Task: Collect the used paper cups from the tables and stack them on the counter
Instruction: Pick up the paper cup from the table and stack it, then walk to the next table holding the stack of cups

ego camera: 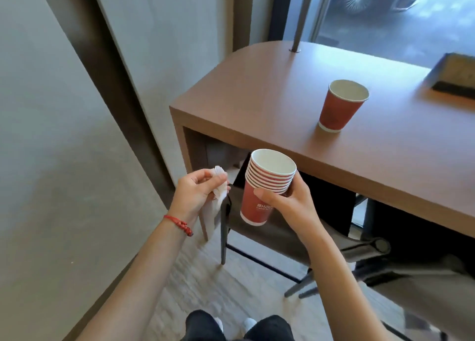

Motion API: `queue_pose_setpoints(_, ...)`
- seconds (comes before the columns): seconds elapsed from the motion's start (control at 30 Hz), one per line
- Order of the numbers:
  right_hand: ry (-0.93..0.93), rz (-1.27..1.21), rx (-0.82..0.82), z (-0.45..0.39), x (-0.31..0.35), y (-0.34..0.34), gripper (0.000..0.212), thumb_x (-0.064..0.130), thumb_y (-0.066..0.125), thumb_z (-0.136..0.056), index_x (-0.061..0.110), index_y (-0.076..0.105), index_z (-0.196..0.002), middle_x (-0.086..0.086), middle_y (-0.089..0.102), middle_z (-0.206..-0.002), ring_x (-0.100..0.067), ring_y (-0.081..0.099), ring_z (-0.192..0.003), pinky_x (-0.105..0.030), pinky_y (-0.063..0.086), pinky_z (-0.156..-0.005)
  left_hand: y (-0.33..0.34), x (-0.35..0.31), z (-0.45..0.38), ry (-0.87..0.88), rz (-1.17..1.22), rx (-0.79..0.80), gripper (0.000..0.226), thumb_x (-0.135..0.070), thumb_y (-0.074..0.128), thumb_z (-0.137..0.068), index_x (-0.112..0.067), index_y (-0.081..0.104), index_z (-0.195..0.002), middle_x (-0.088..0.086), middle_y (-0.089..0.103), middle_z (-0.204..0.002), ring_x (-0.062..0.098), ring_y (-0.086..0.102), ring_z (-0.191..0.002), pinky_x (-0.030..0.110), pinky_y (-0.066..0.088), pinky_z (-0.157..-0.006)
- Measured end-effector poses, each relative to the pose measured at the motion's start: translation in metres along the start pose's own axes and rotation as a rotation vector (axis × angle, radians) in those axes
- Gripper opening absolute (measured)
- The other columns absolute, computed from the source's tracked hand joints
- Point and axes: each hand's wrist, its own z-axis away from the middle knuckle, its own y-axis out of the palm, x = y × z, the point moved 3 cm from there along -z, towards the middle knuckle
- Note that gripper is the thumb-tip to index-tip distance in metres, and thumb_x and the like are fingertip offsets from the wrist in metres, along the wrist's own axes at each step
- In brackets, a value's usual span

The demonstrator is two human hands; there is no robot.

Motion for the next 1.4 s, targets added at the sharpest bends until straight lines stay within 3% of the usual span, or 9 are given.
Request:
queue_pose_setpoints(0.17,-0.010,0.016,-0.179,0.017,0.011,-0.014,0.066,0.037,0.085,-0.058,0.040,0.051,-0.114,0.017,0.067,-0.106,0.000,0.062,-0.101,-0.015,0.052,-0.075,0.025,-0.012,-0.015,-0.018,0.011,0.215,0.010,-0.021,0.072,-0.072,-0.014,0.070,-0.078,-0.001,0.074,-0.071,0.014,0.071,-0.070,0.021,0.054,-0.061)
queue_pose_setpoints(0.33,-0.031,-0.015,-0.304,0.030,0.025,-0.035,0.068,0.026,0.081,-0.062,0.023,0.052,-0.124,0.007,0.069,-0.108,-0.009,0.064,-0.102,-0.022,0.053,-0.077,0.057,-0.031,-0.020,0.009,0.039,0.385,0.005,-0.014,0.069,-0.077,-0.010,0.069,-0.080,-0.001,0.073,-0.069,0.015,0.071,-0.070,0.021,0.055,-0.062)
queue_pose_setpoints(0.47,-0.075,0.006,-0.356,0.030,0.043,-0.055,0.061,0.019,0.080,-0.067,0.019,0.053,-0.121,0.013,0.071,-0.099,-0.004,0.066,-0.095,-0.015,0.051,-0.072,0.082,-0.048,-0.022,0.024,0.062,0.463,0.009,-0.013,0.068,-0.078,-0.007,0.067,-0.085,-0.002,0.072,-0.068,0.013,0.070,-0.069,0.020,0.054,-0.061)
queue_pose_setpoints(0.73,-0.149,0.031,-0.349,0.004,0.086,-0.086,0.042,0.007,0.076,-0.072,0.017,0.059,-0.109,0.009,0.073,-0.090,-0.004,0.068,-0.086,-0.015,0.052,-0.067,0.112,-0.078,-0.036,0.086,0.100,0.479,0.023,-0.017,0.072,-0.070,-0.003,0.066,-0.087,0.006,0.069,-0.077,0.015,0.069,-0.070,0.024,0.057,-0.065)
queue_pose_setpoints(0.87,-0.220,0.064,-0.363,-0.017,0.121,-0.102,0.053,0.012,0.077,-0.073,0.008,0.054,-0.120,0.000,0.068,-0.102,-0.002,0.066,-0.089,-0.014,0.051,-0.069,0.125,-0.086,-0.045,0.120,0.096,0.476,0.012,-0.011,0.069,-0.076,-0.004,0.066,-0.085,0.002,0.070,-0.070,0.015,0.068,-0.066,0.024,0.057,-0.064)
queue_pose_setpoints(1.03,-0.263,0.089,-0.362,-0.046,0.148,-0.120,0.056,0.010,0.075,-0.077,0.005,0.050,-0.127,-0.011,0.065,-0.114,-0.021,0.063,-0.105,-0.027,0.054,-0.084,0.142,-0.093,-0.057,0.125,0.124,0.469,0.010,-0.008,0.068,-0.076,-0.001,0.065,-0.084,0.001,0.070,-0.063,0.014,0.068,-0.062,0.023,0.057,-0.063)
queue_pose_setpoints(1.27,-0.295,0.075,-0.392,-0.089,0.171,-0.146,0.046,0.009,0.074,-0.077,0.007,0.054,-0.118,-0.011,0.066,-0.111,-0.025,0.064,-0.105,-0.042,0.053,-0.092,0.158,-0.098,-0.076,0.125,0.162,0.457,0.008,-0.004,0.068,-0.077,0.000,0.064,-0.082,0.003,0.069,-0.063,0.015,0.067,-0.060,0.024,0.057,-0.064)
queue_pose_setpoints(1.33,-0.303,0.072,-0.397,-0.102,0.174,-0.151,0.046,0.011,0.075,-0.077,0.008,0.054,-0.118,-0.010,0.067,-0.110,-0.023,0.065,-0.103,-0.040,0.054,-0.090,0.159,-0.096,-0.080,0.125,0.159,0.454,0.010,-0.006,0.070,-0.075,-0.001,0.065,-0.082,0.003,0.069,-0.063,0.015,0.066,-0.060,0.024,0.057,-0.062)
queue_pose_setpoints(1.4,-0.306,0.093,-0.408,-0.114,0.172,-0.153,0.050,0.012,0.076,-0.077,0.007,0.052,-0.120,-0.006,0.067,-0.106,-0.015,0.066,-0.098,-0.028,0.055,-0.082,0.159,-0.093,-0.084,0.121,0.155,0.447,0.012,-0.008,0.071,-0.073,-0.001,0.066,-0.081,0.003,0.069,-0.063,0.015,0.067,-0.061,0.024,0.056,-0.060)
